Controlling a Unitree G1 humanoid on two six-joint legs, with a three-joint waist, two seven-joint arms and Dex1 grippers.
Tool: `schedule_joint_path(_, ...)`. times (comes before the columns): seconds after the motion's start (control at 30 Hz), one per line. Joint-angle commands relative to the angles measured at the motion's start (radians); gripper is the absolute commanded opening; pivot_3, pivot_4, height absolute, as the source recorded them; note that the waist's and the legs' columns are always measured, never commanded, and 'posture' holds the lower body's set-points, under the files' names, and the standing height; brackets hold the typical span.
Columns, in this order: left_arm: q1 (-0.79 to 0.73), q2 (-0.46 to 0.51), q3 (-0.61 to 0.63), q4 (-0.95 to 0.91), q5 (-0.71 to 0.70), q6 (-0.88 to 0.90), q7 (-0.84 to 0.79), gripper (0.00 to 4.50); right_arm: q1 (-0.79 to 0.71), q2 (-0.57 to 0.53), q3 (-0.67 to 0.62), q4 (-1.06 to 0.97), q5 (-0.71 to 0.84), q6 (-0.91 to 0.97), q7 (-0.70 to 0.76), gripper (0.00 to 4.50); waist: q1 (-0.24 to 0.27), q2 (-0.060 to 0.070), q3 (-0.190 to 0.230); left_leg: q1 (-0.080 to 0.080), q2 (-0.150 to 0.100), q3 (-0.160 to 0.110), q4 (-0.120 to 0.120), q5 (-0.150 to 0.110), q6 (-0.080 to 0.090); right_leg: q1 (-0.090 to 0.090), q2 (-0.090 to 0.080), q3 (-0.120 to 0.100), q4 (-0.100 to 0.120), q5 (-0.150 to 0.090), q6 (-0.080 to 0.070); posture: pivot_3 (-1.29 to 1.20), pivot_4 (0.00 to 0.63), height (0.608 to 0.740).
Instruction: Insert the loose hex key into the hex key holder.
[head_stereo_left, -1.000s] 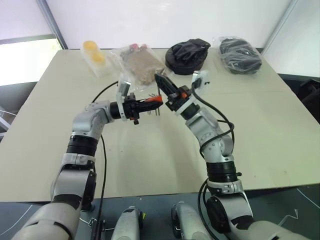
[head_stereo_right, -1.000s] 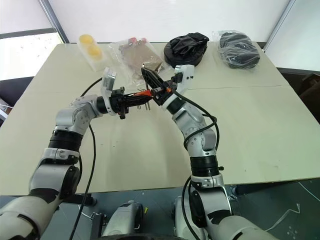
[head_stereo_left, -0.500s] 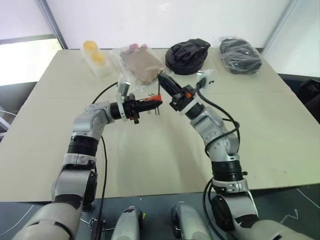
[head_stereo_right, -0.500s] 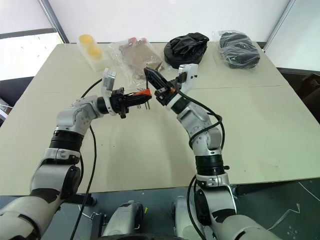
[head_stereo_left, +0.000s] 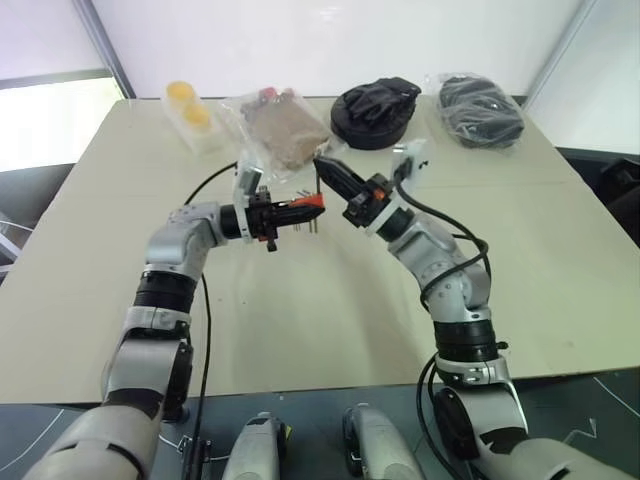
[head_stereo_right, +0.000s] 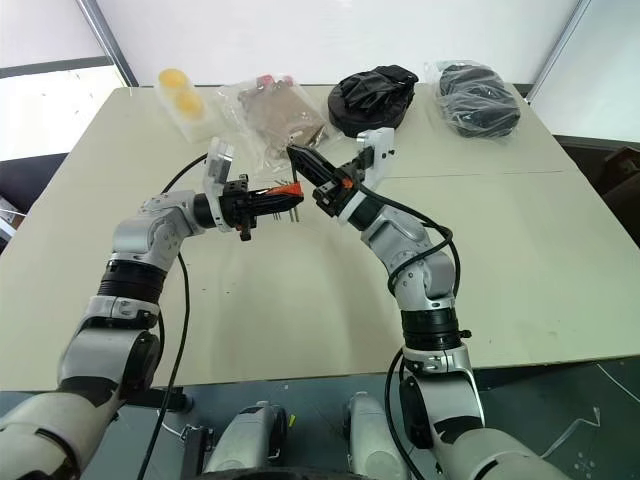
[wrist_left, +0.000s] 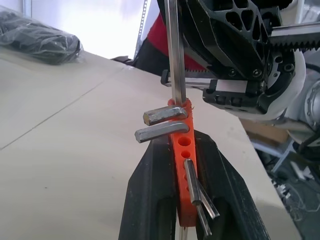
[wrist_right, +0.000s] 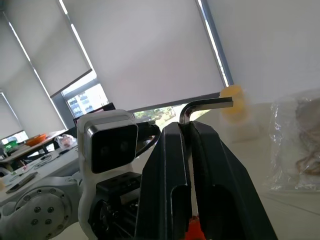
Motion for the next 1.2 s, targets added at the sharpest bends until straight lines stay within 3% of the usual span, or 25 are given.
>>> schedule_joint_path(0.03, -0.068, 0.013, 0.046, -0.026, -0.026, -0.05, 0.001, 0.0, 0.019, -0.014, 0.004, -0.006, 0.01, 0.025, 0.01, 0.05, 0.0, 0.0, 0.0, 0.0, 0.0, 0.0, 0.0, 0.0, 0.0, 0.0, 0.0, 0.0, 0.0, 0.0, 0.0, 0.0, 0.15, 0.74)
schedule_joint_path(0.8, -0.092, 0.02, 0.029, -0.039, 0.013, -0.119, -0.02, 0.0, 0.017, -0.103, 0.029, 0.032, -0.024, 0.049, 0.04, 0.05, 0.0, 0.0, 0.0, 0.0, 0.0, 0.0, 0.0, 0.0, 0.0, 0.0, 0.0, 0.0, 0.0, 0.0, 0.0, 0.0, 0.15, 0.74)
schedule_joint_path(0.83, -0.091, 0.02, 0.029, -0.039, 0.012, -0.119, -0.021, 0.0, 0.018, -0.103, 0.028, 0.033, -0.023, 0.051, 0.039, 0.72, 0.0, 0.0, 0.0, 0.0, 0.0, 0.0, 0.0, 0.0, 0.0, 0.0, 0.0, 0.0, 0.0, 0.0, 0.0, 0.0, 0.15, 0.74)
schedule_joint_path(0.9, -0.089, 0.018, 0.029, -0.038, 0.012, -0.12, -0.02, 0.0, 0.018, -0.1, 0.025, 0.032, -0.021, 0.054, 0.037, 1.53, 0.001, 0.001, 0.001, -0.001, 0.0, 0.0, 0.001, 0.0, 0.0, 0.0, 0.0, 0.0, 0.0, 0.0, 0.0, 0.0, 0.15, 0.74)
schedule_joint_path(1.07, -0.083, 0.016, 0.029, -0.041, 0.011, -0.12, -0.019, 0.0, 0.014, -0.101, 0.021, 0.041, -0.044, 0.04, 0.021, 4.11, 0.002, 0.003, 0.002, -0.001, -0.001, 0.0, 0.002, 0.0, 0.0, 0.0, 0.0, 0.0, 0.0, 0.0, 0.0, 0.0, 0.15, 0.74)
schedule_joint_path(1.1, -0.081, 0.015, 0.028, -0.042, 0.011, -0.119, -0.019, 0.0, 0.013, -0.1, 0.018, 0.043, -0.045, 0.038, 0.02, 4.47, 0.001, 0.003, 0.002, -0.001, -0.001, 0.0, 0.002, 0.0, 0.0, 0.0, 0.0, 0.0, 0.0, 0.0, 0.0, 0.0, 0.15, 0.74)
schedule_joint_path(1.2, -0.075, 0.018, 0.029, -0.038, 0.011, -0.121, -0.013, 0.0, 0.011, -0.097, 0.006, 0.038, -0.041, 0.041, 0.018, 4.47, 0.0, 0.004, 0.003, -0.001, -0.001, 0.0, 0.001, 0.0, 0.0, 0.0, 0.0, 0.0, 0.0, 0.0, 0.0, 0.0, 0.15, 0.74)
